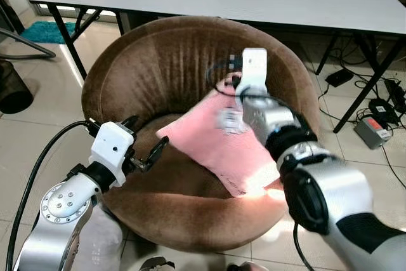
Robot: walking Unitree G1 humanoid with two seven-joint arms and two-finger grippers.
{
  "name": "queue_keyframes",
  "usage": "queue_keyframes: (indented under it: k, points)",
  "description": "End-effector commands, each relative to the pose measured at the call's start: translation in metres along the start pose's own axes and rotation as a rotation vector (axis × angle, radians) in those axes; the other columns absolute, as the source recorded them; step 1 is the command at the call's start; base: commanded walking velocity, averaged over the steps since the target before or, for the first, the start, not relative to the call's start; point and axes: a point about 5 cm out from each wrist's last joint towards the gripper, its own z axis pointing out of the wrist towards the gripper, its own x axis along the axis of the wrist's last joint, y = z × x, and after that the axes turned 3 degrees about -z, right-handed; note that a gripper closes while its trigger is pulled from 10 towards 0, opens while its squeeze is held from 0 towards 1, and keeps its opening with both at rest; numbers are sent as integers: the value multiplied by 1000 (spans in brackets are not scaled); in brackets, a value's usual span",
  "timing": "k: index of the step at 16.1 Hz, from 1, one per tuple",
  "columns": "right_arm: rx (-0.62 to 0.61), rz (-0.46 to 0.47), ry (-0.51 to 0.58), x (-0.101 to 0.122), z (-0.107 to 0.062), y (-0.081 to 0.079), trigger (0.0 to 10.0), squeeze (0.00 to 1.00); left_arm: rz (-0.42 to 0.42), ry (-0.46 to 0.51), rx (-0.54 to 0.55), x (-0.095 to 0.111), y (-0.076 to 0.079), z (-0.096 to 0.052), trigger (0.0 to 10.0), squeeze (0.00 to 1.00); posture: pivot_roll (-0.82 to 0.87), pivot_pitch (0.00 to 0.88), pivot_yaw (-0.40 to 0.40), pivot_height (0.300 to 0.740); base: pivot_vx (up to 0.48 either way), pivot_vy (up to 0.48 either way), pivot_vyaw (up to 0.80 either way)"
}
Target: Move the pillow to the sofa from floor
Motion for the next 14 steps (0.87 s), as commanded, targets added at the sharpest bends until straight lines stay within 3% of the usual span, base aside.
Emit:
queue_keyframes:
  k: [1,4,5,8,11,12,13,14]
  points:
    - [-4,-4,35,11,1,1,10000,1000,-12,-27,-15,-6,2,3,10000,0,176,120,-20,740,0,0,0]
    - [-36,74,101,23,1,4,10000,1000,-7,-37,-14,-9,2,5,10000,0,180,118,-16,740,0,0,0]
    - [9,104,117,24,1,2,10000,0,-10,-59,33,-12,0,4,10000,0,172,111,-18,740,0,0,0]
    - [157,56,131,-3,-3,-3,10000,0,-113,-69,193,-23,3,6,10000,0,119,87,-12,740,0,0,0]
    - [155,47,106,-45,-18,12,10000,0,-126,-86,204,-26,14,17,10000,0,60,72,7,740,0,0,0]
    - [114,14,74,-73,-44,27,10000,0,-118,-93,195,-27,18,24,10000,0,40,60,15,740,0,0,0]
    - [112,10,70,-77,-49,29,10000,0,-117,-96,196,-27,18,25,10000,0,35,59,18,740,0,0,0]
    - [98,-21,76,-87,-66,33,10000,0,-121,-98,201,-28,18,27,10000,0,21,54,24,740,0,0,0]
